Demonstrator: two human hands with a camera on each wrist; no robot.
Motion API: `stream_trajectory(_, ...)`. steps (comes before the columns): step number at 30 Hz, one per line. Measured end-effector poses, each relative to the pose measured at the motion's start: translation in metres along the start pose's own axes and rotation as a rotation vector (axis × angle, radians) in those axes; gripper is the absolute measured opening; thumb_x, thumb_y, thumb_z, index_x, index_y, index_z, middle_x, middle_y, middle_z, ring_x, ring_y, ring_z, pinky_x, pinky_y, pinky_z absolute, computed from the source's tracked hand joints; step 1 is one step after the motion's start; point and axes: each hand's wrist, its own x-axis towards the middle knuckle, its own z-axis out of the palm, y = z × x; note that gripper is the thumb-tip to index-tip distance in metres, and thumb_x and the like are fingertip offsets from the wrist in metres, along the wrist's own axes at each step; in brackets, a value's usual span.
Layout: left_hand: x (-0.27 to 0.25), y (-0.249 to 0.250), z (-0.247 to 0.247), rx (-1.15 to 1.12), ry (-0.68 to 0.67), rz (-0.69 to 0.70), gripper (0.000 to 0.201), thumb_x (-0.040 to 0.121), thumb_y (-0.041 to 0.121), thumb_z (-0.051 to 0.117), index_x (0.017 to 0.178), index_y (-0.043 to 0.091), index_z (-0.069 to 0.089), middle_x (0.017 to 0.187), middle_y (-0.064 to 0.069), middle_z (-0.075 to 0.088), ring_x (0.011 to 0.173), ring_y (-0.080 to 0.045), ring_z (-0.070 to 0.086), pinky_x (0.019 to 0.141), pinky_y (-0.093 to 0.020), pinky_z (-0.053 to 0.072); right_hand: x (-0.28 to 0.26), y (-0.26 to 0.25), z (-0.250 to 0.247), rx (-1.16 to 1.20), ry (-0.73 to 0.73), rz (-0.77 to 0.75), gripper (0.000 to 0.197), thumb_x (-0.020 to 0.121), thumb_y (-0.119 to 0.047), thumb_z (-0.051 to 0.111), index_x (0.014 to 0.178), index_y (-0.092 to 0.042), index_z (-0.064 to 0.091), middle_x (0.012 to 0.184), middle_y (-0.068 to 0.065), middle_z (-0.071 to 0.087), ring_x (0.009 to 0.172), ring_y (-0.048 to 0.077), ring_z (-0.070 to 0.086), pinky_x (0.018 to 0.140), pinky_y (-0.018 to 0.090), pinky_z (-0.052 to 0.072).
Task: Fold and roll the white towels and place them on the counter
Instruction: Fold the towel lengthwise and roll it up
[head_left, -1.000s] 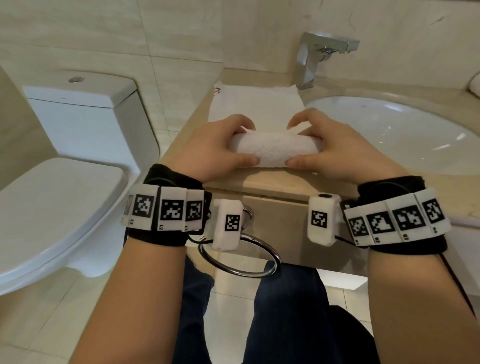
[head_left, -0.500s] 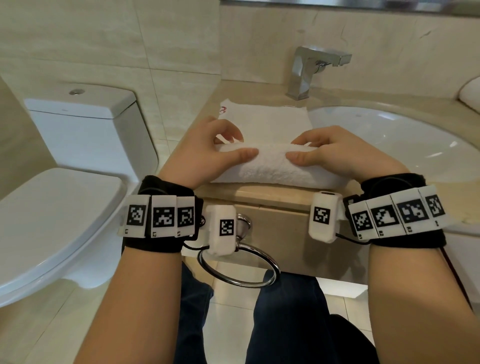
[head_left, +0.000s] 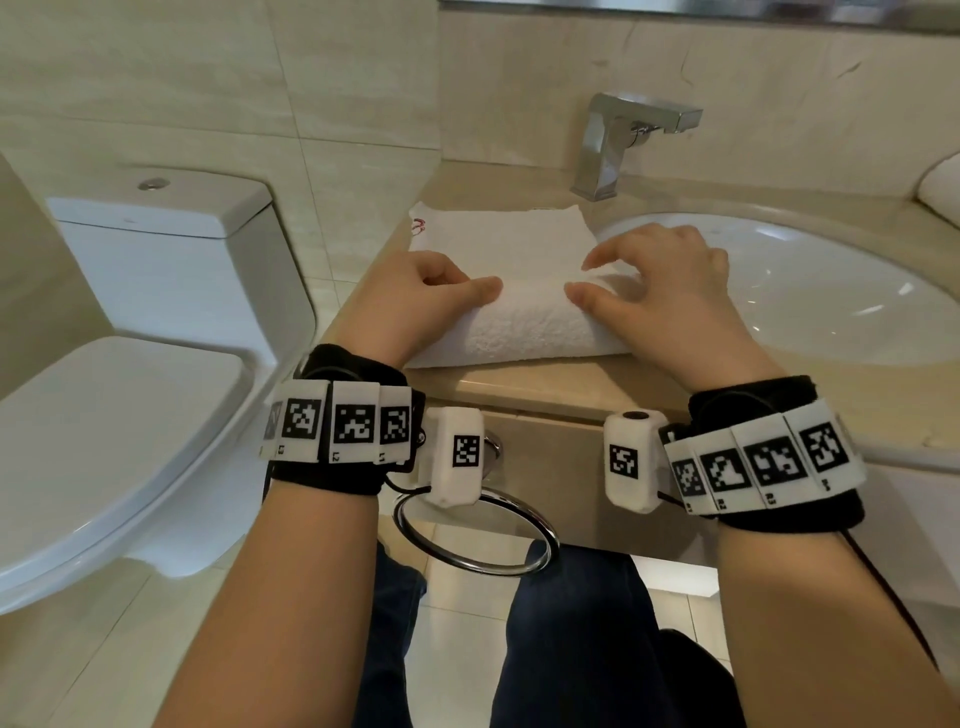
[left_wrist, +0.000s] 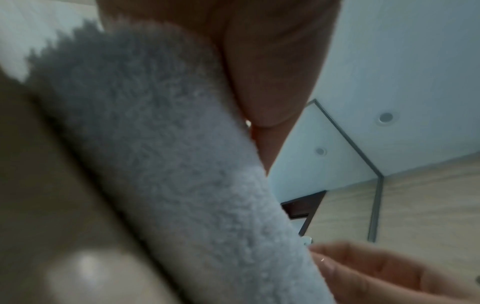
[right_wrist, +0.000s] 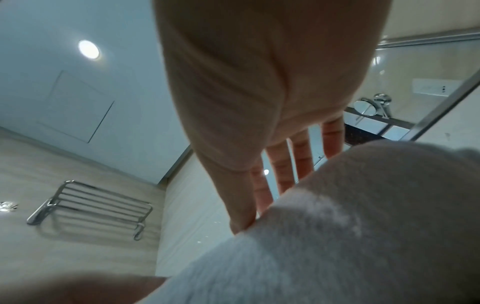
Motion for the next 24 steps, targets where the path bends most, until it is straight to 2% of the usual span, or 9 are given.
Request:
stream_trajectory(2,0.0,0.001,0.001,0.089,0.064,0.016,0.032,0.077,0.058,0.063,0.084,0.027,0.069,0.099,0.011,0.062,0.103,-0.013,0.055,0.085,-0.031,0.043,-0.003,-0.002,0.003,0.056,-0.014,-0.026,0.033,0.09,-0.048,0.053,0.113,-0.026,0.063,0.118,-0.005,0.061,0.117,0.018,0.048,0.1,0.039,0.03)
stream_trajectory(4,0.0,0.004,0.005,0.265,0.195,0.128,0.029,0.08,0.054,0.062,0.088,0.027,0.069,0.11,0.007,0.055,0.117,-0.019,0.044,0.098,-0.037,0.033,-0.005,-0.004,0.003,0.134,-0.085,-0.006,0.043,0.088,-0.051,0.054,0.119,-0.022,0.063,0.122,-0.004,0.061,0.117,0.017,0.051,0.103,0.041,0.037)
stream_trajectory(6,-0.004,0.007,0.009,0.265,0.293,0.35,0.017,0.083,0.038,0.064,0.085,0.022,0.068,0.095,0.008,0.057,0.104,-0.018,0.052,0.098,-0.038,0.036,-0.004,-0.004,0.004,0.14,-0.155,0.024,0.054,0.084,-0.055,0.057,0.127,-0.022,0.058,0.131,-0.003,0.057,0.122,0.018,0.049,0.107,0.041,0.035)
stream_trajectory(8,-0.007,0.008,0.013,0.234,0.29,0.51,0.008,0.082,0.025,0.064,0.082,0.018,0.067,0.081,0.007,0.061,0.083,-0.013,0.058,0.092,-0.038,0.044,-0.002,-0.004,0.004,0.064,-0.217,0.023,0.062,0.081,-0.058,0.059,0.133,-0.024,0.052,0.139,-0.004,0.051,0.128,0.018,0.043,0.114,0.043,0.023)
stream_trajectory(9,-0.01,0.007,0.013,0.235,0.264,0.535,0.009,0.082,0.025,0.064,0.085,0.017,0.067,0.08,0.006,0.063,0.079,-0.012,0.059,0.087,-0.034,0.046,-0.001,-0.005,0.005,0.016,-0.247,0.012,0.066,0.081,-0.059,0.059,0.136,-0.025,0.048,0.141,-0.005,0.047,0.132,0.016,0.04,0.117,0.045,0.015)
stream_trajectory(11,-0.013,0.008,0.013,0.29,0.202,0.547,0.019,0.083,0.033,0.064,0.094,0.018,0.068,0.087,0.005,0.064,0.084,-0.011,0.058,0.08,-0.03,0.047,0.0,-0.005,0.006,-0.029,-0.292,0.003,0.071,0.079,-0.058,0.059,0.14,-0.026,0.041,0.145,-0.005,0.043,0.136,0.014,0.033,0.119,0.046,0.003)
stream_trajectory(14,-0.016,0.007,0.01,0.382,0.121,0.528,0.033,0.081,0.041,0.061,0.108,0.022,0.065,0.1,0.005,0.061,0.096,-0.013,0.056,0.082,-0.032,0.046,0.003,-0.003,0.01,0.0,-0.332,0.031,0.075,0.076,-0.051,0.062,0.142,-0.03,0.036,0.146,-0.004,0.04,0.14,0.016,0.028,0.119,0.044,-0.002)
stream_trajectory(19,-0.019,0.01,0.011,0.56,0.091,0.516,0.05,0.08,0.047,0.055,0.122,0.02,0.056,0.112,0.003,0.058,0.102,-0.018,0.054,0.093,-0.029,0.035,0.007,-0.009,0.003,-0.056,-0.376,0.022,0.072,0.078,-0.028,0.064,0.143,-0.031,0.034,0.144,-0.002,0.043,0.134,0.021,0.034,0.118,0.042,0.013)
stream_trajectory(24,-0.019,0.011,0.014,0.789,0.036,0.519,0.049,0.077,0.025,0.057,0.125,0.017,0.048,0.114,-0.002,0.051,0.105,-0.023,0.053,0.101,-0.032,0.029,0.008,-0.014,0.001,-0.122,-0.335,-0.019,0.062,0.08,-0.014,0.058,0.137,-0.031,0.039,0.13,0.001,0.054,0.121,0.025,0.046,0.106,0.038,0.023)
